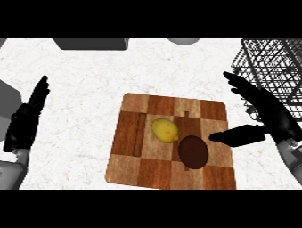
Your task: Pick the lemon from the cutting board and place it in the tiered basket
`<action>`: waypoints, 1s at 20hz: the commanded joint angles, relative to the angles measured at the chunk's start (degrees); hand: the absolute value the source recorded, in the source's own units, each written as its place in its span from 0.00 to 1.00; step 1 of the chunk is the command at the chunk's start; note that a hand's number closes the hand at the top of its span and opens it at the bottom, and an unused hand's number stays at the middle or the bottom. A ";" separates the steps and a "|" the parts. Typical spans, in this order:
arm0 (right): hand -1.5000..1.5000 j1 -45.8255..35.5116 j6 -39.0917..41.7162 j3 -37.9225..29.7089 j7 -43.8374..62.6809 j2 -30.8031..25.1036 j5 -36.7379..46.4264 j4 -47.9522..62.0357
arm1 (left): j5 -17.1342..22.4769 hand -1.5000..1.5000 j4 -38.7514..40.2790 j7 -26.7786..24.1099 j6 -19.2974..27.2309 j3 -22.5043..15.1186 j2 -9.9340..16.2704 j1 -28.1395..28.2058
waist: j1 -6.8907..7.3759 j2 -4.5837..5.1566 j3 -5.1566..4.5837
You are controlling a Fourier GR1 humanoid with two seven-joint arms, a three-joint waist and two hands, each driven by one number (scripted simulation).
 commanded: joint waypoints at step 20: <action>0.00 -25.33 21.70 7.20 35.47 15.78 2.26 16.06 | -3.42 0.50 -0.67 -0.17 -1.62 2.65 -2.00 0.90 | 0.34 0.05 0.16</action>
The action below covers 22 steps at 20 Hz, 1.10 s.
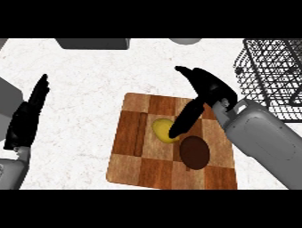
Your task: Pick the lemon from the cutting board and place it in the tiered basket
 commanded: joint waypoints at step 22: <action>0.00 7.71 8.40 4.43 11.30 5.83 15.53 -8.60 | -5.36 0.50 -3.48 3.26 -1.08 2.22 -4.27 1.48 | -0.72 -0.25 0.04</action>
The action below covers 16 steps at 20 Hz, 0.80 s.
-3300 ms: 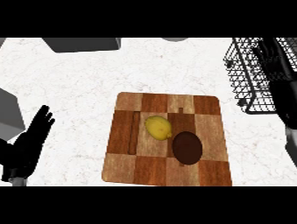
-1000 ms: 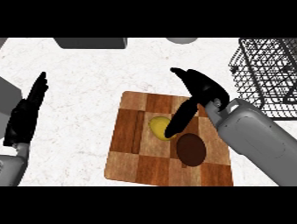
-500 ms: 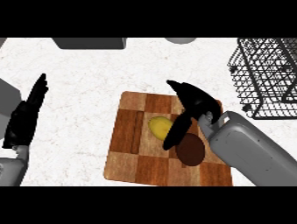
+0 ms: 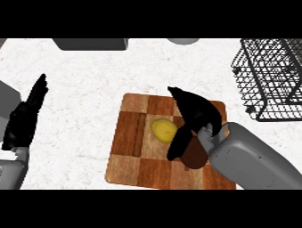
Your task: Pick the lemon from the cutting board and place it in the tiered basket
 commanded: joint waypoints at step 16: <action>0.00 4.29 2.37 -0.55 4.49 11.35 10.99 8.80 | -1.75 0.50 0.98 -1.39 -3.24 2.50 -2.07 0.39 | 0.25 0.12 0.00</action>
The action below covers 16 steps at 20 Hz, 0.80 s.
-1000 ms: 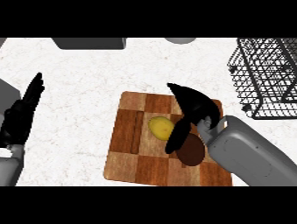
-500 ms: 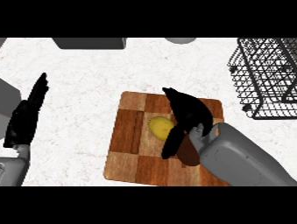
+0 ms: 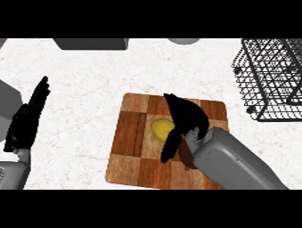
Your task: Pick the lemon from the cutting board and place it in the tiered basket
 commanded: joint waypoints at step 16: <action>0.00 1.52 3.24 -6.67 -3.45 11.20 7.90 14.01 | -2.87 0.50 2.81 -2.56 -2.79 3.37 -2.74 -1.60 | 0.08 0.13 0.01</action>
